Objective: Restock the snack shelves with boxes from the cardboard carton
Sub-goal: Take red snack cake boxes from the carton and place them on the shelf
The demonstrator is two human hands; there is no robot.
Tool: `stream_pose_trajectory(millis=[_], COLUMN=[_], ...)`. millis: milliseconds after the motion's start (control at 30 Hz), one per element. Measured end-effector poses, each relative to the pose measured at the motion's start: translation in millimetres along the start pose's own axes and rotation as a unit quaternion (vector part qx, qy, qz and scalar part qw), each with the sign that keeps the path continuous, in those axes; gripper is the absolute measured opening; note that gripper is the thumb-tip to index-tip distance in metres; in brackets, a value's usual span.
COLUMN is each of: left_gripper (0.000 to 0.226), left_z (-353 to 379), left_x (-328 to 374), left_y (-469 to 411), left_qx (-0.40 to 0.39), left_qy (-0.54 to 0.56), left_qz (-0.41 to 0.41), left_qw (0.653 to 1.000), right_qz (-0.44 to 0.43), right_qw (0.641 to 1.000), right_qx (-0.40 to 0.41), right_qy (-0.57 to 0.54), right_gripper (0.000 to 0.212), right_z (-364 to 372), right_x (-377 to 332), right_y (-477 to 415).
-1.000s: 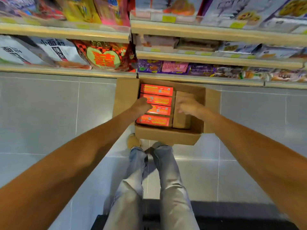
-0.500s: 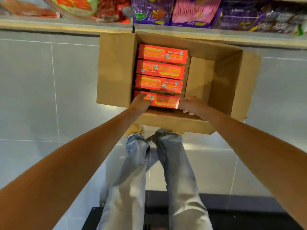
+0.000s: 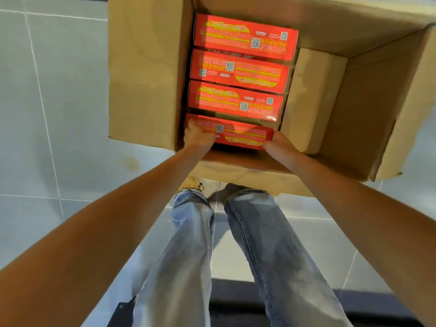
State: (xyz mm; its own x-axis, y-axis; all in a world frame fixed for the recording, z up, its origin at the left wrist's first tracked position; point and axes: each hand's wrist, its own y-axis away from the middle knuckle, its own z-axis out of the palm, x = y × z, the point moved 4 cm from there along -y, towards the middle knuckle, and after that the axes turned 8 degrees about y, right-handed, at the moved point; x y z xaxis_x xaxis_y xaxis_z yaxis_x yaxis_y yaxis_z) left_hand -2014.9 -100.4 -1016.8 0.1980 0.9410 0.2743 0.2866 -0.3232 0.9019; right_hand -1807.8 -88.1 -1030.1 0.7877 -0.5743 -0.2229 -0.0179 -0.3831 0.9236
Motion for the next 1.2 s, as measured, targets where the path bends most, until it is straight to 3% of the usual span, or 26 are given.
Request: stream_pose_trajectory(millis=[233, 400, 500, 667, 800, 867, 933, 1033, 1067, 1200], left_gripper=[0.067, 0.061, 0.061, 0.064, 0.053, 0.045, 0.052, 0.063, 0.064, 0.063], left_z=[4.5, 11.5, 16.5, 0.4, -28.7, -45.1, -61.1, -78.9, -91.4, -136.2], left_x=[-7.4, -7.2, -2.5, 17.1, 43.8, 64.2, 84.6, 103.7, 120.6, 182.2], left_y=[-24.0, -27.8, -21.3, 6.4, 38.5, 54.9, 67.9, 64.0, 79.9, 149.3], left_qx=[0.029, -0.027, -0.045, 0.041, 0.056, 0.054, 0.056, 0.054, 0.056, 0.072], left_qy=[-0.003, 0.006, 0.036, -0.034, -0.004, 0.009, 0.021, 0.063, 0.069, 0.082], left_qz=[-0.040, -0.032, -0.002, 0.085, 0.157, 0.159, 0.179, 0.196, 0.194, 0.212], left_qw=[0.999, 0.999, 0.998, 0.995, 0.986, 0.986, 0.982, 0.977, 0.977, 0.971], right_qz=[0.041, 0.127, 0.151, 0.150, 0.120, 0.087, 0.055, -0.027, -0.051, -0.153], right_qw=[0.998, 0.980, 0.971, 0.967, 0.964, 0.966, 0.961, 0.954, 0.960, 0.978], right_qx=[0.050, 0.094, 0.108, 0.135, 0.162, 0.170, 0.184, 0.165, 0.154, 0.096], right_qy=[-0.025, -0.118, -0.150, -0.155, -0.172, -0.176, -0.198, -0.251, -0.230, -0.105], right_gripper=[0.034, 0.043, 0.035, 0.042, 0.062, 0.055, 0.051, 0.016, 0.014, 0.040], right_z=[5.2, -8.6, -12.4, -31.2, -68.3, -91.3, -117.8, -154.9, -172.4, -223.6], right_x=[13.1, 32.6, 37.8, 28.9, 7.4, -7.0, -38.7, -78.5, -92.2, -139.4], right_y=[-27.6, -26.6, -21.5, -0.5, 26.8, 40.2, 78.4, 123.3, 143.0, 213.3])
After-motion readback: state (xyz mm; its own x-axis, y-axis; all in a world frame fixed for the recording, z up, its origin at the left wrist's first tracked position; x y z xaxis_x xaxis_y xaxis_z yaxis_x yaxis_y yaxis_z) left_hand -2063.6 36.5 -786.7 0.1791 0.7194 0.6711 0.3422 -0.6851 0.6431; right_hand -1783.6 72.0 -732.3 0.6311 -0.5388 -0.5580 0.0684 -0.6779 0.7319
